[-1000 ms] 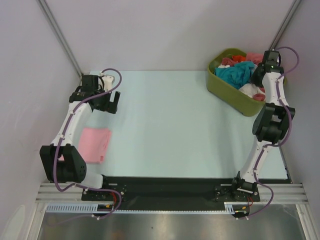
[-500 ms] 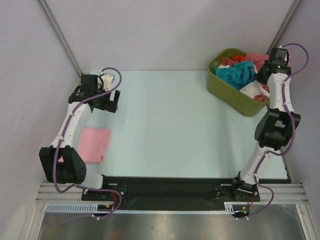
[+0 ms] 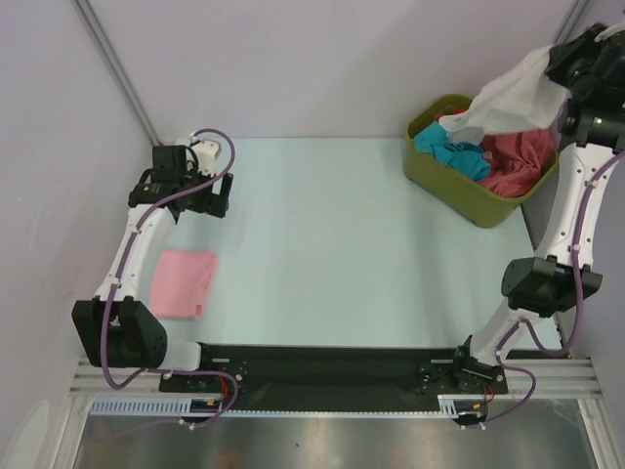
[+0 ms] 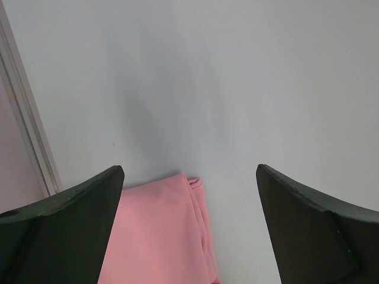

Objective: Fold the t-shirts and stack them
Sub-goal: Move the tshirt to the center of the board

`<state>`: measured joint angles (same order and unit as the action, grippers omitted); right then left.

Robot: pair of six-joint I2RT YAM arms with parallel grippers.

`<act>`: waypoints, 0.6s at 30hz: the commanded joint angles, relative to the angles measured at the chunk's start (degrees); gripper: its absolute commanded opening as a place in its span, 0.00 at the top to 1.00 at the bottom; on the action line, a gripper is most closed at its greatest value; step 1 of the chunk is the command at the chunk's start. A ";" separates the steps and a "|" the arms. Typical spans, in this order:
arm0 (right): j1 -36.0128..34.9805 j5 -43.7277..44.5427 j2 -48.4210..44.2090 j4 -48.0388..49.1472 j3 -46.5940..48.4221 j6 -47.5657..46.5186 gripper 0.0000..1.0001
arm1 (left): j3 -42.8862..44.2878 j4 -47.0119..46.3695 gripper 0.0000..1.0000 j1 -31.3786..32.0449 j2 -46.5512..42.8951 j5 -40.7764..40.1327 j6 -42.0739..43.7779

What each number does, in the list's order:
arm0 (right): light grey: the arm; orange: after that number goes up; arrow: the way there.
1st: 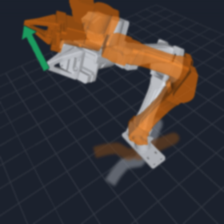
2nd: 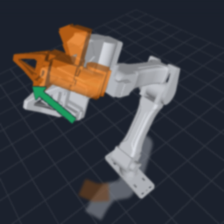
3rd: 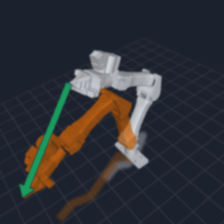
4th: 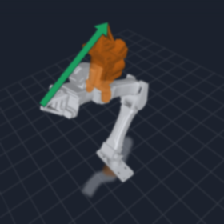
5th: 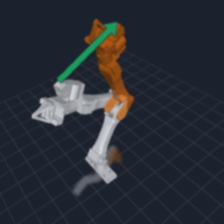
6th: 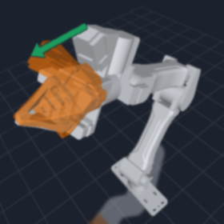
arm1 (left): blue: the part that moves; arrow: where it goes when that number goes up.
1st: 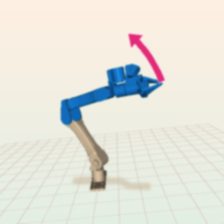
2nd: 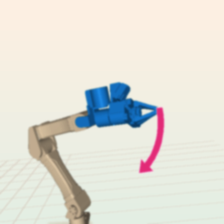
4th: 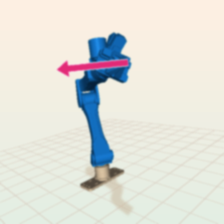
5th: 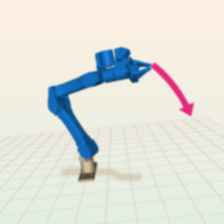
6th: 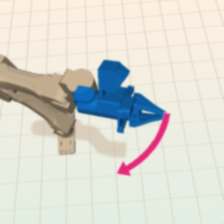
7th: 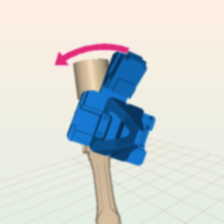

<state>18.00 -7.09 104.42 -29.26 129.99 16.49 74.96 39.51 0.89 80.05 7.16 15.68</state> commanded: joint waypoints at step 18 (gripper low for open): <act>-34.25 -17.78 -19.42 37.95 -8.95 14.86 1.00 | -0.69 -4.00 0.00 0.08 -4.29 -2.50 0.40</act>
<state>-13.82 -23.68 87.61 3.27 124.92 27.79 74.24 37.63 0.89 78.63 5.72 15.59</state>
